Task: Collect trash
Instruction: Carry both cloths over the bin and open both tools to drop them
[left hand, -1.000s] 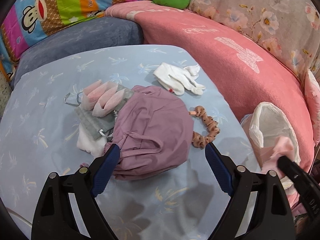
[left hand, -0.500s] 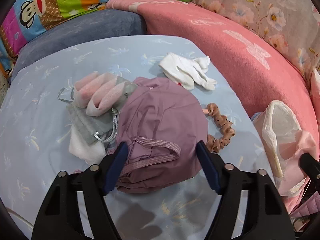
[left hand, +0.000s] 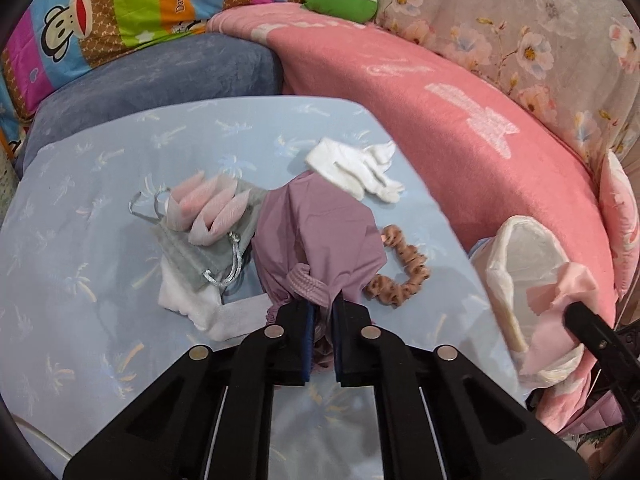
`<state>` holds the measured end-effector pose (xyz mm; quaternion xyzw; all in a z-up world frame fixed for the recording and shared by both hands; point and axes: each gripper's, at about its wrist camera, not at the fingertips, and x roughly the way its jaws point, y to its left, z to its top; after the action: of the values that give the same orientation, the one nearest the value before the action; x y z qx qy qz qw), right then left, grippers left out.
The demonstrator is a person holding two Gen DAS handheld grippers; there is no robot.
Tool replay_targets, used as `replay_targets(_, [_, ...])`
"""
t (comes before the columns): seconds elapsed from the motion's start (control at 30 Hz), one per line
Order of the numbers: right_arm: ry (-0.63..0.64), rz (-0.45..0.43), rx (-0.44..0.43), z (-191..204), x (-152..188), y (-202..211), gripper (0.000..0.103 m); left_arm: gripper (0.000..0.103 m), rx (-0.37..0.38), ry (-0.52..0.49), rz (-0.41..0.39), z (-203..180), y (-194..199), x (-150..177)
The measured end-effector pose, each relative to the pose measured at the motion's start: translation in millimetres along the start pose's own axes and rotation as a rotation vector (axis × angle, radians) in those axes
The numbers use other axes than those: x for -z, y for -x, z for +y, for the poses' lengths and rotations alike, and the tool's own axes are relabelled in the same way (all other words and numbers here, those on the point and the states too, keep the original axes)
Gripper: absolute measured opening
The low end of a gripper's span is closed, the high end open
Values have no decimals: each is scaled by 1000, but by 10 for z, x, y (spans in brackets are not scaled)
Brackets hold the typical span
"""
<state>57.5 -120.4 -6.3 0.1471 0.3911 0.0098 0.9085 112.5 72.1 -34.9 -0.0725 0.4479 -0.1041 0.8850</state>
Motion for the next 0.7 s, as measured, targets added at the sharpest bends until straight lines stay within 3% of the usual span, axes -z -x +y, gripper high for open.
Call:
replay_targets(0.4, [-43, -102, 25, -307, -135, 476, 2, 7, 133, -130, -81, -722, 475, -115])
replay_targets(0.7, [-123, -167, 95, -897, -183, 797, 2, 7, 233, -250, -59, -1391, 402, -94])
